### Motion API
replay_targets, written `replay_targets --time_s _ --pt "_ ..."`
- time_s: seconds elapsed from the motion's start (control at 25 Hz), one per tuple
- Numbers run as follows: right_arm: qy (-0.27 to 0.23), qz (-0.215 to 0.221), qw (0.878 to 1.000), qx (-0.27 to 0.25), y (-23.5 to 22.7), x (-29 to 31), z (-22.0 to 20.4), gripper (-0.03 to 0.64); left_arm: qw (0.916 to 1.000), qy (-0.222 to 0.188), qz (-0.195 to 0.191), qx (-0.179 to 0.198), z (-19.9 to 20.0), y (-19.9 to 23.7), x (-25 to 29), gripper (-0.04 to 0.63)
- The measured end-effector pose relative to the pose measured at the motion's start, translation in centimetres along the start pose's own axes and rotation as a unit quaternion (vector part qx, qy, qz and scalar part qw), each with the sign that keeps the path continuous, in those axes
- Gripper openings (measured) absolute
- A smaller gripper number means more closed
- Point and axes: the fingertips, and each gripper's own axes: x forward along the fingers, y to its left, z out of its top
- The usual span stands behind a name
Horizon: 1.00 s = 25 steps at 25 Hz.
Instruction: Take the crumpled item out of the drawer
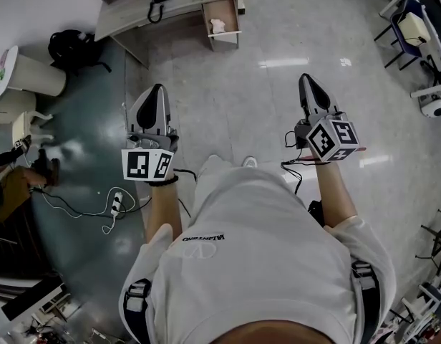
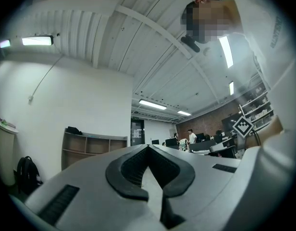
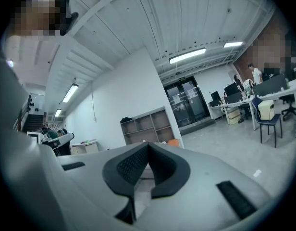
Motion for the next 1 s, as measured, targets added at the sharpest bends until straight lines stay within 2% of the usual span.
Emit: replay_targets --time_s 0.16,0.4,1.0 --pt "0.002 0.001 1.000 0.004 -0.7 0.4 -0.4 -0.002 0.9999 0.008 -0.006 0.005 -0.5 -0.5 0.7 0.000" --pt "0.008 -0.002 1.000 0.004 -0.7 2.2 -1.0 -0.002 0.9999 0.012 -0.003 0.002 -1.5 1.2 1.7 0.000" --pt "0.019 -0.035 0.999 0.001 0.0 13.9 -1.9 -0.002 0.9992 0.012 -0.024 -0.032 -6.0 11.0 10.1 0.000"
